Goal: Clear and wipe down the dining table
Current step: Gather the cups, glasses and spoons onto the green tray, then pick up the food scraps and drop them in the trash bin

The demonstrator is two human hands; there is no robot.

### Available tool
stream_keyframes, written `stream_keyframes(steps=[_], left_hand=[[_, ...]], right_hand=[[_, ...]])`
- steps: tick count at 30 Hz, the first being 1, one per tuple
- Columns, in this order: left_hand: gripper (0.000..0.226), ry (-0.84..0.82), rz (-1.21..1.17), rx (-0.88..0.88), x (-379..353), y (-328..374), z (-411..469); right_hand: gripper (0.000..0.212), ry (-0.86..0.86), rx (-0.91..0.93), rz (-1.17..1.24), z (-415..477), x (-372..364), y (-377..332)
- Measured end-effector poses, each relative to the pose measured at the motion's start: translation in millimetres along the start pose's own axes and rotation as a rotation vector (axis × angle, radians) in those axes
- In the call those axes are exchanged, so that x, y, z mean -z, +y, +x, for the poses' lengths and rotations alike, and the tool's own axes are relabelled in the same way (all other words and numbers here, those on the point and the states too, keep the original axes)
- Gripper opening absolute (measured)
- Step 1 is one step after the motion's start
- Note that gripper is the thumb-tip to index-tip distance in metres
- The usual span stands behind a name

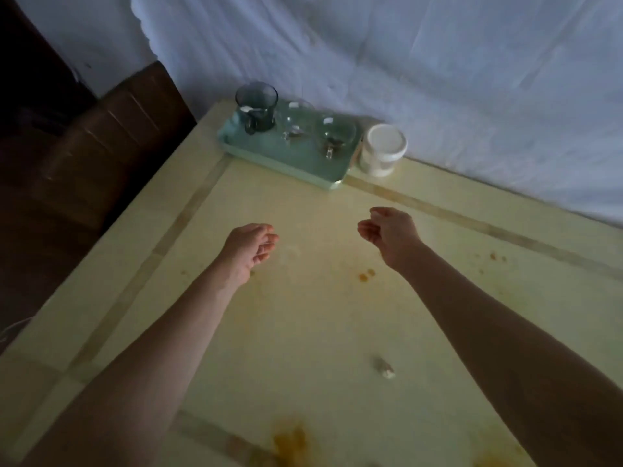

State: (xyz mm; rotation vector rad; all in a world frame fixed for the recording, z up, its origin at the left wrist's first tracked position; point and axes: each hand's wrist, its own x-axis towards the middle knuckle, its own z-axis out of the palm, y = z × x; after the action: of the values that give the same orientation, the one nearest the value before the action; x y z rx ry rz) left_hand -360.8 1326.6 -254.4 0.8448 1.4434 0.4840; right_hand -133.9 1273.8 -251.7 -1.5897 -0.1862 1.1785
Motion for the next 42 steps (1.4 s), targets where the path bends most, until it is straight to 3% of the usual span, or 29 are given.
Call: stream_keyframes(steps=[6,10,13,16,20,24,30,37,42], left_hand=[[0.02,-0.001,0.03,0.036,-1.7,-66.2,-80.6],[0.02,0.029,-0.007,0.072,-1.4,-113.7,-126.6],[0.02,0.035,-0.039,0.125,-2.6,-141.3,-146.3],[0.019,0.018,-0.09,0.139,-7.6,-168.1,-170.2],[0.018,-0.013,-0.173,0.167,-14.4,-194.5,-189.3],[0.019,-0.008,-0.216,0.186,-21.5,-207.9,-194.3],[0.02,-0.023,-0.243,0.193,-35.5,-209.0,-191.5],[0.021,-0.086,-0.243,0.231,-56.8,-192.8,-171.7],[0.021,-0.117,-0.253,0.272,-67.9,-184.0,-151.1]], right_hand=[[0.013,-0.025,-0.031,-0.174,-93.9,88.1,74.3],[0.018,-0.112,-0.058,-0.351,-149.1,116.1,139.3],[0.018,-0.074,-0.045,-0.481,-168.0,128.0,168.5],[0.004,-0.035,0.041,-0.764,-188.9,146.8,188.7],[0.025,-0.166,0.241,-1.205,-219.6,169.3,224.4],[0.037,-0.269,0.448,-1.405,-229.7,180.5,250.7],[0.005,-0.251,0.67,-1.463,-217.9,181.3,258.0],[0.013,-0.028,0.5,-1.2,-152.0,165.3,196.6],[0.007,-0.059,0.665,-1.228,-128.2,150.7,187.5]])
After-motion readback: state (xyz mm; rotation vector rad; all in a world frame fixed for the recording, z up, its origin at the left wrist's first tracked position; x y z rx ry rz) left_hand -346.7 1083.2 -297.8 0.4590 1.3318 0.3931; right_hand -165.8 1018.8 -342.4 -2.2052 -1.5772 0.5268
